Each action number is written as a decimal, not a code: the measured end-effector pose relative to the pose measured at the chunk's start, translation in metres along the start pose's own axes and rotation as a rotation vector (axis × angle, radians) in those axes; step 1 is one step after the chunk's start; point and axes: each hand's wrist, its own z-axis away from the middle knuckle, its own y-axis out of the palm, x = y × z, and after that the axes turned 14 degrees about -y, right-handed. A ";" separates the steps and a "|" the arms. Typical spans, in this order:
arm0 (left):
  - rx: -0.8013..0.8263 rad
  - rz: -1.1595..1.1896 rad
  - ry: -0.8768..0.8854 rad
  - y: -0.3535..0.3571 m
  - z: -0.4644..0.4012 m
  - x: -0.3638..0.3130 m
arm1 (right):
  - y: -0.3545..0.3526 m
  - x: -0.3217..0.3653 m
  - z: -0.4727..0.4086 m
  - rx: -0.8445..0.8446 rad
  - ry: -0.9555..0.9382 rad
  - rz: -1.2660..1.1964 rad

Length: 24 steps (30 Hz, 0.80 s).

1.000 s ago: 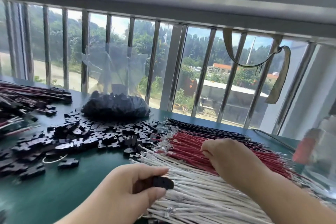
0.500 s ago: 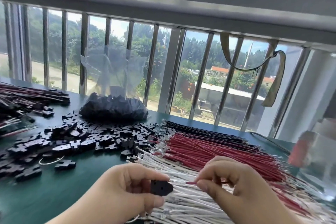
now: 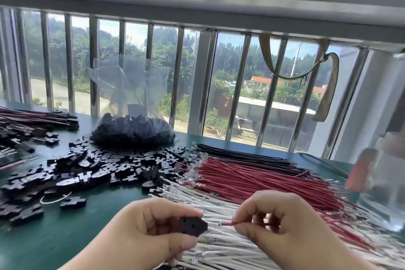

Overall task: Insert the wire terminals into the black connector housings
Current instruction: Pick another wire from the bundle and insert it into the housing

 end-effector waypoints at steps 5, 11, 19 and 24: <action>0.014 0.021 0.014 0.001 -0.001 0.001 | -0.001 0.000 0.002 0.019 -0.017 -0.029; 0.039 0.034 0.055 -0.002 -0.001 0.002 | -0.002 0.000 0.003 -0.005 -0.018 -0.071; 0.096 0.027 0.038 -0.001 0.000 0.002 | -0.002 0.002 0.004 0.015 -0.019 -0.069; 0.089 -0.002 0.048 -0.005 -0.001 0.003 | -0.002 0.004 0.005 -0.004 -0.005 -0.075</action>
